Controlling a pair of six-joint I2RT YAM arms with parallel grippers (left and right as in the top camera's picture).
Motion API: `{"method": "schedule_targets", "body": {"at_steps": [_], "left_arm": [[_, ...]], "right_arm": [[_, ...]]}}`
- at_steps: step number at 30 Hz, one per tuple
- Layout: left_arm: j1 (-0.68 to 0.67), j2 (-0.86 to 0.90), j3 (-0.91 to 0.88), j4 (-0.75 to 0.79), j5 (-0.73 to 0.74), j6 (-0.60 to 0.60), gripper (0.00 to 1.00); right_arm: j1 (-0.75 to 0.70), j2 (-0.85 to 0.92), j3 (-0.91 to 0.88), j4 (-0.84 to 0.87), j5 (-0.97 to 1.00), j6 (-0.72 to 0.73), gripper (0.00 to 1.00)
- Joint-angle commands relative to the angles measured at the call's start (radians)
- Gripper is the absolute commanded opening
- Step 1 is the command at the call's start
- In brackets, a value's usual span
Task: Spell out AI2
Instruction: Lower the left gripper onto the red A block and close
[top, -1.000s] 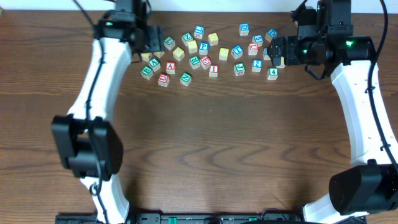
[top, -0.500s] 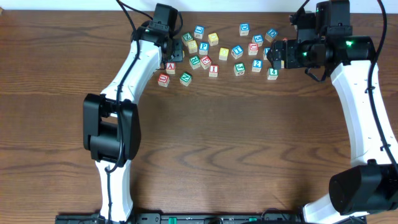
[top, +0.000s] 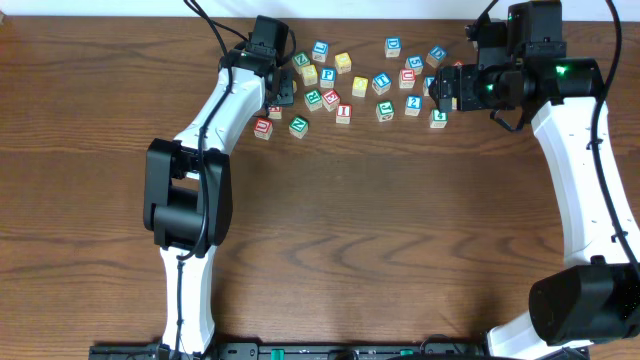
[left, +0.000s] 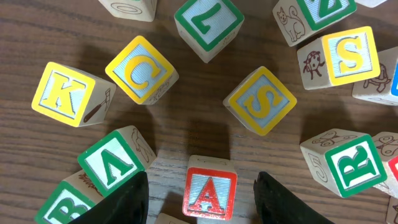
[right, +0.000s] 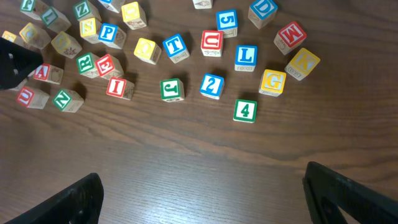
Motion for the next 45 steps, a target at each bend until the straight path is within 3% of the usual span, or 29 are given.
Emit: {"method": "schedule_targets", "body": {"at_steps": [1, 22, 37, 45], "left_arm": [[-0.004, 0.035, 0.011, 0.002, -0.017, -0.013, 0.55], [-0.004, 0.085, 0.009, 0.019, -0.016, -0.013, 0.55], [-0.022, 0.1, 0.009, 0.025, -0.016, -0.013, 0.45], [-0.022, 0.1, 0.009, 0.026, -0.017, -0.013, 0.35]], "right_arm": [[0.002, -0.001, -0.007, -0.003, -0.007, -0.011, 0.98], [0.002, -0.001, -0.007, -0.007, -0.007, -0.011, 0.98], [0.002, -0.001, -0.008, -0.011, -0.006, -0.011, 0.99], [0.002, -0.001, -0.007, -0.01, -0.006, -0.011, 0.99]]}}
